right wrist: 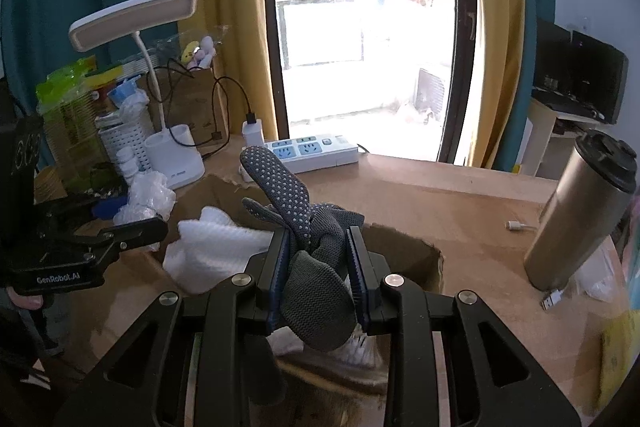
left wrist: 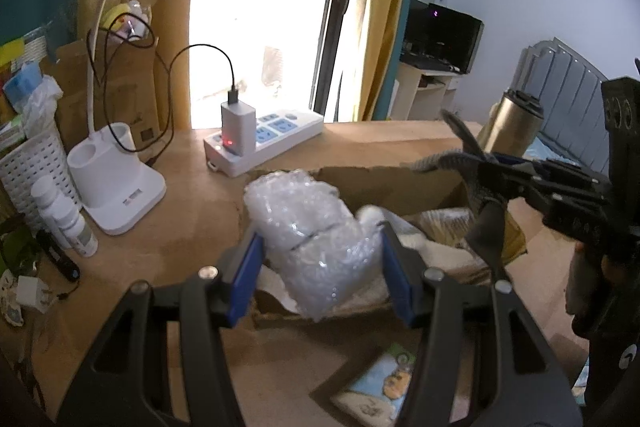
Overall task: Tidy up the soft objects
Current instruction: 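Carry the bubble-wrap packets and grey sock with both grippers over the box, then lower both grippers into the box and open them to release the items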
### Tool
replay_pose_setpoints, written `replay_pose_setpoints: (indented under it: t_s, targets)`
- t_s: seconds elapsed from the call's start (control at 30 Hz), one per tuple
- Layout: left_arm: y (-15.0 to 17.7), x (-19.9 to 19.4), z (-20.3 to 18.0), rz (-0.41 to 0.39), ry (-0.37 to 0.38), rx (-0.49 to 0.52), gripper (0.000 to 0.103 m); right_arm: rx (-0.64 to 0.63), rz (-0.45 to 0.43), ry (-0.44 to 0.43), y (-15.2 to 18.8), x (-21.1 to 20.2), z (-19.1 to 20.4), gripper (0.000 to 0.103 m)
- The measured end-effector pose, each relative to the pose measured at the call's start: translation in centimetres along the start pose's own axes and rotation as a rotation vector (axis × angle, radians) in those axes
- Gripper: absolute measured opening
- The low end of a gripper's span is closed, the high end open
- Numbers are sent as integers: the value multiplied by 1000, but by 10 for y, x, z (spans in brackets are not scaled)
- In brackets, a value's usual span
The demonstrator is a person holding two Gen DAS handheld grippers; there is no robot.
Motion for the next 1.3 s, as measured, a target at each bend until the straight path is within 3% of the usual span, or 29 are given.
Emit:
replay_pose_setpoints:
  t_s: [0.47, 0.83, 1.1, 1.2, 1.23, 1.3]
  targets:
    - [-15, 32, 3, 14, -3, 42, 58, 23, 4, 10, -16, 38, -14, 30]
    - [4, 56, -2, 108, 4, 47, 58, -38, 107, -8, 13, 60, 12, 30]
    - [10, 61, -6, 143, -16, 78, 58, -9, 200, -43, 30, 74, 16, 30]
    - [8, 58, -6, 129, -19, 75, 64, 19, 211, -47, 32, 75, 13, 32]
    - [7, 57, -6, 125, -21, 74, 71, 23, 209, -47, 32, 74, 13, 35]
    - [6, 53, -6, 117, -16, 72, 74, 32, 206, -45, 31, 72, 12, 44]
Point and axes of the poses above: each gripper's, at about its wrist camera, not at the fingertips, and x roughly the way its jaws point, z to its left, y to its underside, the point moved 5 cm from there along x, roughly the way its jaws point, and after that the axes turned 4 degrees about -x, right-handed, at the moved point
